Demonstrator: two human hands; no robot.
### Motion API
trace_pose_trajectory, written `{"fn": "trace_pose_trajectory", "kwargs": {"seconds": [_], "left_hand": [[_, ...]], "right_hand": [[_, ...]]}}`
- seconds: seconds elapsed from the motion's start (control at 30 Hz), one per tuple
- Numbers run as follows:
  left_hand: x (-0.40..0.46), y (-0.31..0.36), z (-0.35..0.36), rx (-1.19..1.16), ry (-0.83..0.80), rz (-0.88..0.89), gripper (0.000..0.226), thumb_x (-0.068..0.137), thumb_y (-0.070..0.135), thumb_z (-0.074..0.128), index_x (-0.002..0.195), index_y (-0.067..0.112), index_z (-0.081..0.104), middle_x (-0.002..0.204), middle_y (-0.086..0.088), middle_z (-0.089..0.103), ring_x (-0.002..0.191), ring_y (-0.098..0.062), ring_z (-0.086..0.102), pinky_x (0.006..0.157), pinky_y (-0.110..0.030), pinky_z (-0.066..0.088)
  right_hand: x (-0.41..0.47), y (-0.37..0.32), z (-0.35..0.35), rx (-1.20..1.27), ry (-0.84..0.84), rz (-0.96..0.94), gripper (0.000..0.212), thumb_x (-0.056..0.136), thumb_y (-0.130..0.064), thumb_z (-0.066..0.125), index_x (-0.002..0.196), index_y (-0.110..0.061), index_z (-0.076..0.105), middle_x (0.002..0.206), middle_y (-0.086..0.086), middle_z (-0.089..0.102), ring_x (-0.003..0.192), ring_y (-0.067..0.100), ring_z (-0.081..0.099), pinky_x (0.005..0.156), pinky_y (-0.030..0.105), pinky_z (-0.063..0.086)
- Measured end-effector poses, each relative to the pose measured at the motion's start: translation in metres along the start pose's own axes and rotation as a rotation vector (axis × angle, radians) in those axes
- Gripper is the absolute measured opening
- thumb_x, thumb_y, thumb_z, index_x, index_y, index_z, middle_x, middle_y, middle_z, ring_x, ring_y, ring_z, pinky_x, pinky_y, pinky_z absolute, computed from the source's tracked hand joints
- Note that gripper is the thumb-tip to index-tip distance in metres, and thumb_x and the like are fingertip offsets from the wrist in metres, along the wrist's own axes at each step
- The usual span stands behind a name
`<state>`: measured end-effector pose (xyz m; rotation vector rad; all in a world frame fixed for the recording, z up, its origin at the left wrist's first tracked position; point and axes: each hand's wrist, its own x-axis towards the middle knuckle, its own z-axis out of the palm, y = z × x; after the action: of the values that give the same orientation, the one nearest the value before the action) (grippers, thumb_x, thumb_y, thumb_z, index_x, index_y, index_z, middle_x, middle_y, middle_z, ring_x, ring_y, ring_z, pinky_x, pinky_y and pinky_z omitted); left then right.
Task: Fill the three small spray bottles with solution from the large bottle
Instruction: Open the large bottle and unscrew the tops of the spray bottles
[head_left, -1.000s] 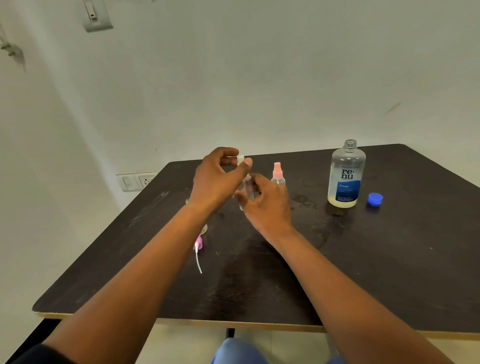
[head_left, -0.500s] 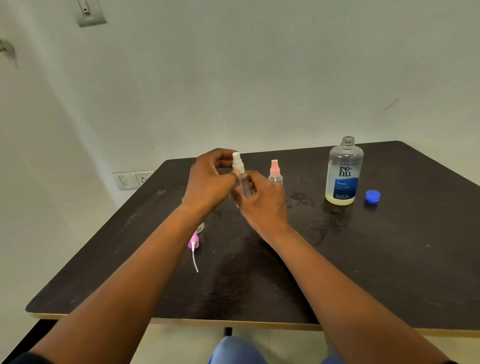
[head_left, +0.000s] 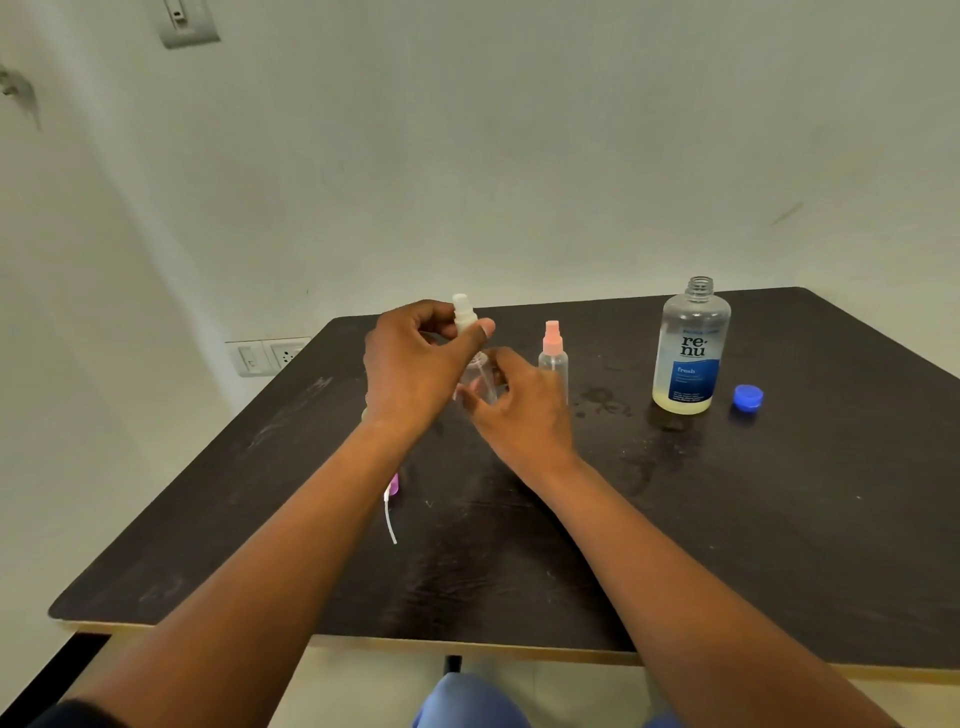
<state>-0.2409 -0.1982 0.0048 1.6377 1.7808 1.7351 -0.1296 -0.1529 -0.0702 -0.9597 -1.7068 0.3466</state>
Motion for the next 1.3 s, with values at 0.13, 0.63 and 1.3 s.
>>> {"fn": "trace_pose_trajectory", "kwargs": {"seconds": [0.13,0.63,1.3], "left_hand": [[0.007,0.01,-0.007,-0.046,0.133,0.036,0.025,0.089,0.044,0.083,0.1,0.021,0.081,0.082,0.011,0.073,0.062,-0.004,0.059,0.064,-0.024,0.047],[-0.031,-0.016,-0.037,0.228,-0.102,-0.086,0.045,0.074,0.057,0.09,0.102,0.033,0.066,0.066,0.008,0.072,0.058,0.001,0.066,0.059,-0.019,0.047],[-0.047,-0.051,0.005,0.585,-0.275,-0.094,0.032,0.081,0.047,0.08,0.096,0.02,0.072,0.081,0.007,0.071,0.086,-0.017,0.069,0.072,-0.029,0.044]], "right_hand": [[-0.001,0.002,0.003,-0.028,-0.033,0.039,0.04,0.083,-0.051,0.082,0.107,-0.022,0.069,0.085,-0.011,0.074,0.074,0.003,0.064,0.067,0.006,0.042],[0.009,0.013,-0.001,0.179,-0.123,0.315,0.033,0.089,-0.019,0.08,0.12,-0.023,0.07,0.109,-0.01,0.068,0.081,0.01,0.071,0.084,0.027,0.057],[0.005,0.016,0.001,0.137,-0.28,0.281,0.039,0.085,-0.02,0.085,0.122,-0.02,0.072,0.109,-0.003,0.075,0.09,0.009,0.072,0.084,0.028,0.062]]}}
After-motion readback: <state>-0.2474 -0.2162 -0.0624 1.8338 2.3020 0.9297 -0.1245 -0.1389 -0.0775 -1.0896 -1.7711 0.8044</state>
